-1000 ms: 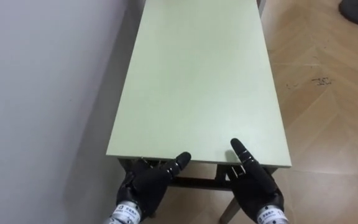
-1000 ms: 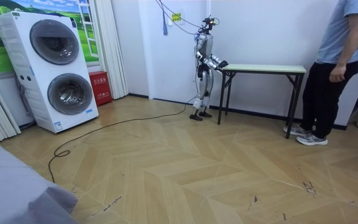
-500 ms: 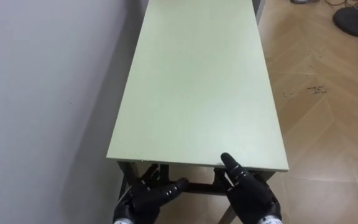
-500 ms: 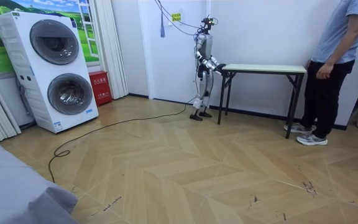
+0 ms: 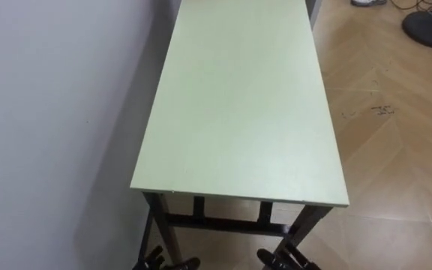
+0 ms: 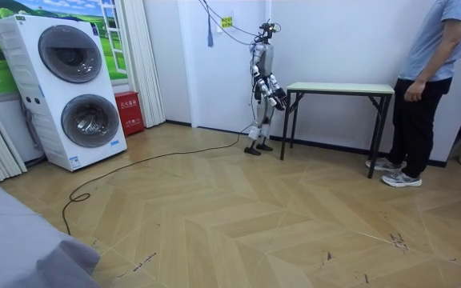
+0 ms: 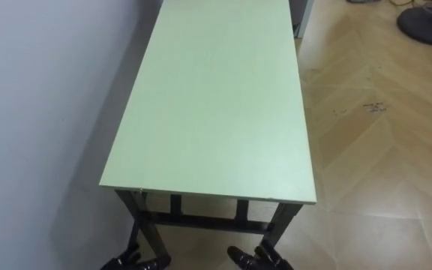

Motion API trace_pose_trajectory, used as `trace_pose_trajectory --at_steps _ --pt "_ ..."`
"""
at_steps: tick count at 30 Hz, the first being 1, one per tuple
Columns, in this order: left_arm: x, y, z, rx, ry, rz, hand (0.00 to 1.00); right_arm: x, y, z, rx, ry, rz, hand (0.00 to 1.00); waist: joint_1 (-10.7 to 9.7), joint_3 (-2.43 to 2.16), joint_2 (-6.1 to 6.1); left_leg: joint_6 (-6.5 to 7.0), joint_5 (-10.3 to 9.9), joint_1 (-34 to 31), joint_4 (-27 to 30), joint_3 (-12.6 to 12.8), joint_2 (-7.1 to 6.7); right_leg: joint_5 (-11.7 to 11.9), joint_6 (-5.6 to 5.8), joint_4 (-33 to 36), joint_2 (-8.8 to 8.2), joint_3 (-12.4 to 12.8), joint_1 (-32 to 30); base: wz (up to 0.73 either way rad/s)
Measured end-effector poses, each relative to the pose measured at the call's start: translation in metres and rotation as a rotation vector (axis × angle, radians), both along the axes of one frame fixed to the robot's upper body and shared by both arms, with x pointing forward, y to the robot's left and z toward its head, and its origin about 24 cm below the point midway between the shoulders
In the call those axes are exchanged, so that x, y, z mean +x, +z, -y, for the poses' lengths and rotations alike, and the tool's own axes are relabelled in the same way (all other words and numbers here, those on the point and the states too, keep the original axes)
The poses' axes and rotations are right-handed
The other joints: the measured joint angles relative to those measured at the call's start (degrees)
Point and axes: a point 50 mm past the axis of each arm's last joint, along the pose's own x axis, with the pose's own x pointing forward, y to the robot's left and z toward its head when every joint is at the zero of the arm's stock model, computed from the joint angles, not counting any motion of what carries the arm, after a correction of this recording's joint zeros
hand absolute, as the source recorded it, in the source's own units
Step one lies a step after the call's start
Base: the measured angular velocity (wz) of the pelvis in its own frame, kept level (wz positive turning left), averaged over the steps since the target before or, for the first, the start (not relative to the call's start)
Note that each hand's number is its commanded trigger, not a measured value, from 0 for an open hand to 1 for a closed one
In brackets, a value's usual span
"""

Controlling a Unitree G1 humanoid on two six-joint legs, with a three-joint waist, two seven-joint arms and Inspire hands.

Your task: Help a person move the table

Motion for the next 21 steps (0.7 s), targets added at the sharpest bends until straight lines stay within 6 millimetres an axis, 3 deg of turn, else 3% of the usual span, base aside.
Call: trace_pose_trajectory --at_steps 5,14,21 --pt "-0.016 -0.011 -0.016 0.074 0.025 -0.079 0.0 -0.022 -0.013 0.02 -0.117 0.047 -0.118 0.0 -0.1 0.02 -0.07 -0.03 -0.1 0.4 -0.6 0.0 -0.01 0.3 -0.09 -0.9 0.03 0.2 0.5 0.0" --pt "-0.048 -0.025 -0.038 0.238 -0.014 -0.228 0.0 -0.067 -0.026 0.036 -0.283 0.114 -0.341 0.0 0.1 -0.15 -0.34 -0.02 -0.1 0.9 -0.9 0.8 0.09 0.3 -0.08 -1.0 0.01 0.6 0.7 -0.03" --pt "-0.061 -0.028 -0.048 0.409 -0.069 -0.317 0.0 -0.078 -0.029 0.037 -0.281 0.033 -0.411 0.0 0.1 -0.19 -0.25 -0.27 -0.3 1.5 -1.0 1.2 0.16 0.3 -0.08 -0.9 -0.03 0.5 1.0 -0.05"
